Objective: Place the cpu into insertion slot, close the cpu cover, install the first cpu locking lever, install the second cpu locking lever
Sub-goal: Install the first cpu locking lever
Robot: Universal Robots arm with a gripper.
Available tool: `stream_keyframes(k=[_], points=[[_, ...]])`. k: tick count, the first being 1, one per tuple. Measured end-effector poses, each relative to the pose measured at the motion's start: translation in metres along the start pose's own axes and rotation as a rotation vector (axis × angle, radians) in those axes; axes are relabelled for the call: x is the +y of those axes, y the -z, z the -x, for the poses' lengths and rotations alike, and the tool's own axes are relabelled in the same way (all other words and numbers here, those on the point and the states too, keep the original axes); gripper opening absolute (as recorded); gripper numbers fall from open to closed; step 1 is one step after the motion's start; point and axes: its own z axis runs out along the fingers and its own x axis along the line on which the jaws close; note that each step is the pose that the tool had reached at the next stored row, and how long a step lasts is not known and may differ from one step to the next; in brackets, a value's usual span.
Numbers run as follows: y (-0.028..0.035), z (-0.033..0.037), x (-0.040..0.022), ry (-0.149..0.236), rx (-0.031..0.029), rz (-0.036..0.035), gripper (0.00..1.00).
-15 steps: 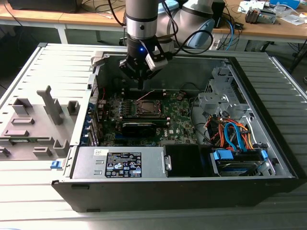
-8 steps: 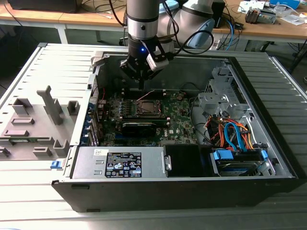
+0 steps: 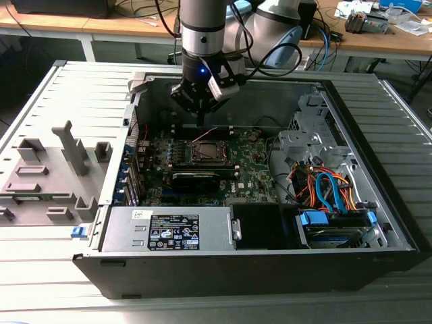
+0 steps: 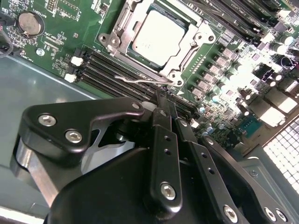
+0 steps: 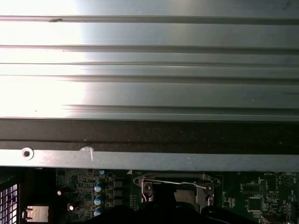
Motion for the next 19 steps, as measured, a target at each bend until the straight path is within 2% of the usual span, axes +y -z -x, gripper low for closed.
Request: stream_keyframes(k=[19], points=[[-0.0021,0.0071,-0.0001,0.0,0.0,-0.0001,0.11]])
